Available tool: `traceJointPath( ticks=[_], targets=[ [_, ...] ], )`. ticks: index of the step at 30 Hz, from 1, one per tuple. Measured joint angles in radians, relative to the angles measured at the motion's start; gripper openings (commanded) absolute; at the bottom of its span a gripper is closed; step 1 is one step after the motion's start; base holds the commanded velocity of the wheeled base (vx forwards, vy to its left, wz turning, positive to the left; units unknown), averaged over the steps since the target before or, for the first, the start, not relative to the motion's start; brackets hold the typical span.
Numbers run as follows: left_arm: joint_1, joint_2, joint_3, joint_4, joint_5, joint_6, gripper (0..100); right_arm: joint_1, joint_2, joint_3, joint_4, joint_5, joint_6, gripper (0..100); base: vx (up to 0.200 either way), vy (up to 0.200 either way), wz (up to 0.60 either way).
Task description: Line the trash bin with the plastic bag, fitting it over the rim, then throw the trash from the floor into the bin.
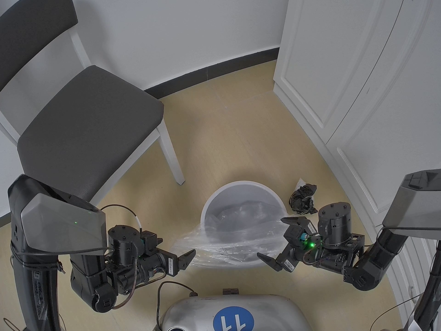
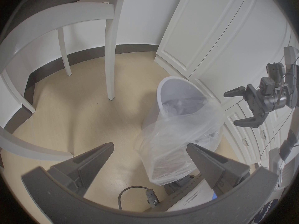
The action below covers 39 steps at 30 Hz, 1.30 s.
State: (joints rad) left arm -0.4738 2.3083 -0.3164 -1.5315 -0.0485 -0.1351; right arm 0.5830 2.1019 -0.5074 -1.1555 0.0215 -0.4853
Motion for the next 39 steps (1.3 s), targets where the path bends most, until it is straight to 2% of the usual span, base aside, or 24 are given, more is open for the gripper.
traceJointPath(
  ticks=[13,14,25,33,36,39],
  targets=[
    [0.0,0.001,-0.001,0.0,0.001,0.002,100,-0.031,0.109,-0.078,-0.003,-0.001,0.009,100,0.0,0.0,0.0],
    [0.0,0.001,-0.001,-0.001,0.001,0.002,100,-0.032,0.114,-0.082,-0.003,-0.001,0.01,0,0.0,0.0,0.0],
    [0.0,-0.002,-0.001,0.0,0.001,0.002,100,-0.067,0.162,-0.112,-0.127,0.002,0.013,0,0.0,0.0,0.0],
    [-0.001,0.0,-0.018,0.0,0.023,0.001,100,-0.074,0.142,-0.138,-0.185,-0.006,0.076,0,0.0,0.0,0.0],
    [-0.001,0.001,-0.033,-0.001,0.043,-0.001,100,-0.069,0.154,-0.167,-0.224,-0.023,0.099,0,0.0,0.0,0.0],
    [-0.001,0.0,-0.049,0.0,0.056,-0.004,100,-0.063,0.174,-0.212,-0.255,-0.068,0.131,0,0.0,0.0,0.0]
  ],
)
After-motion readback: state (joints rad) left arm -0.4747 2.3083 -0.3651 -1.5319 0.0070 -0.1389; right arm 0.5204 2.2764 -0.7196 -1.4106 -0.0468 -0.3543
